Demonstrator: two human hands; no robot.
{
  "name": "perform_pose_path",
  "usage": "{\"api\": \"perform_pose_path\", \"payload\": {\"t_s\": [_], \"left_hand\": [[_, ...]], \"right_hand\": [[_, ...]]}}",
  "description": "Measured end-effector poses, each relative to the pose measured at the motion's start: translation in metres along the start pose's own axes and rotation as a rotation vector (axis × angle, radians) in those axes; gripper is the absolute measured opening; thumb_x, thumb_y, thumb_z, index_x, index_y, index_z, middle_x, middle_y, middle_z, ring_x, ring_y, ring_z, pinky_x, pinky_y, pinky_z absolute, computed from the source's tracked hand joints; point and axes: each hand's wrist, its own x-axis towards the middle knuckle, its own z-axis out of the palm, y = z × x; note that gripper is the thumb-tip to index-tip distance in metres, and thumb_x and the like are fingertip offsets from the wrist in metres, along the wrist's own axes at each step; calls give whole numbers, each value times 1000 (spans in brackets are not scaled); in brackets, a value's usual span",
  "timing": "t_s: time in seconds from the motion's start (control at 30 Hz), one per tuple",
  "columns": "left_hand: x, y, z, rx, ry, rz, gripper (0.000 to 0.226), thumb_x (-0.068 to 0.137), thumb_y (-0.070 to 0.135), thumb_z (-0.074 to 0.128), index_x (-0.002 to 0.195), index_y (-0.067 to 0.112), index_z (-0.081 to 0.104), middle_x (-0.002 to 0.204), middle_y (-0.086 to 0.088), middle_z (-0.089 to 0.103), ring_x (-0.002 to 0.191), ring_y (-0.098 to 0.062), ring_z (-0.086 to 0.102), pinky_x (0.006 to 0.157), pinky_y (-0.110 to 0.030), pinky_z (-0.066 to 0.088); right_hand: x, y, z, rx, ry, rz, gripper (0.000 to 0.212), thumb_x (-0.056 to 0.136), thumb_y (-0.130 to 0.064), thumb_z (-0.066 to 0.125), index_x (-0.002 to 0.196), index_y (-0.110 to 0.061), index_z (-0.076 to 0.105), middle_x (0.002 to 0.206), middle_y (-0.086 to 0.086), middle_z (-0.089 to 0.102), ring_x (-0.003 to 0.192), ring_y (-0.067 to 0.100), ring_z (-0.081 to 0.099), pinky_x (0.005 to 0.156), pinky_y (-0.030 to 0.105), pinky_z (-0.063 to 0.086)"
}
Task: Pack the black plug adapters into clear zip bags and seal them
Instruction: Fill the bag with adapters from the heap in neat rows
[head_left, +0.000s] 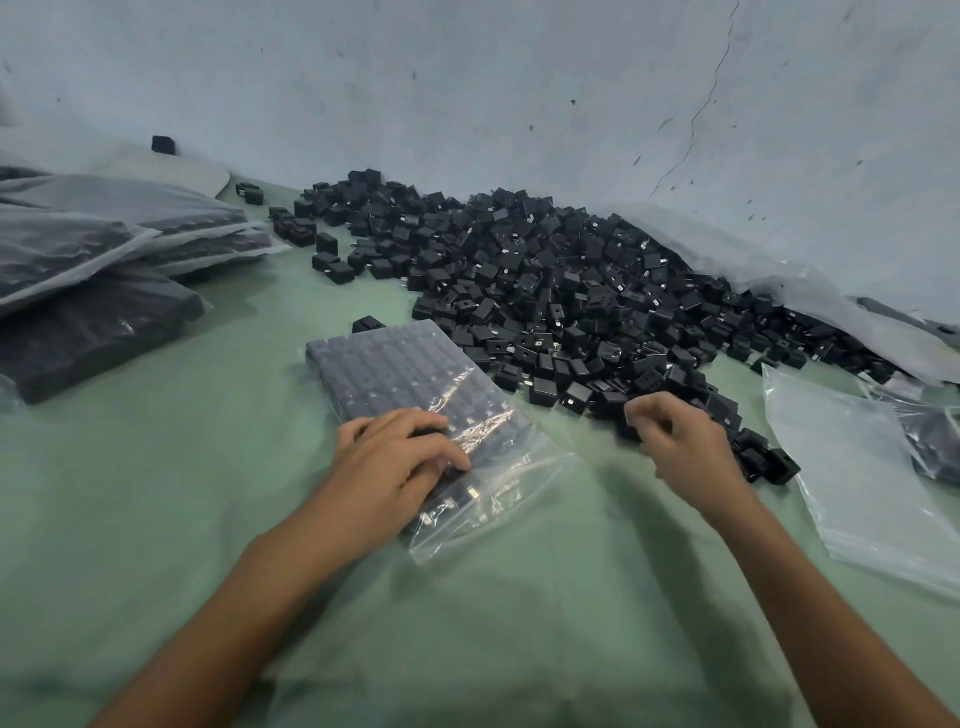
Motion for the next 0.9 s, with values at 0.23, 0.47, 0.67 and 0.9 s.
{"api": "perform_pose_path", "payload": {"t_s": [0.23,0.47,0.67,0.9], "left_hand": [[-1,-1,-1,-27,-4,-10,25,100,28,55,104,49,68,129,34,41,123,15,26,103,-22,7],[-2,-1,-1,-24,-20,-19,25,100,30,54,104,50,68,129,34,41,130,7,31,102,-21,7],[-1,1,-3,-29,-22,-30,25,101,29,53,105,48,68,133,28,45,132,3,33,102,-22,8],[-2,1,-2,-24,-14,-28,25,101,28,53,104,48,68,128,32,42,131,5,33,101,-22,9]], "right_hand": [[41,36,9,-574,-215,28,41,100,-27,48,140,-33,41,150,-7,38,120,31,54,92,45,50],[21,26,11,-547,-174,15,37,105,-40,37,139,-27,42,142,-1,41,111,33,56,89,45,47],[-40,-4,-1,72,-145,-31,19,103,-31,46,119,-31,56,91,-3,67,73,13,66,66,28,56],[-100,-43,44,555,-298,51,19,98,-13,59,104,-22,75,71,10,69,57,18,62,55,26,52]]}}
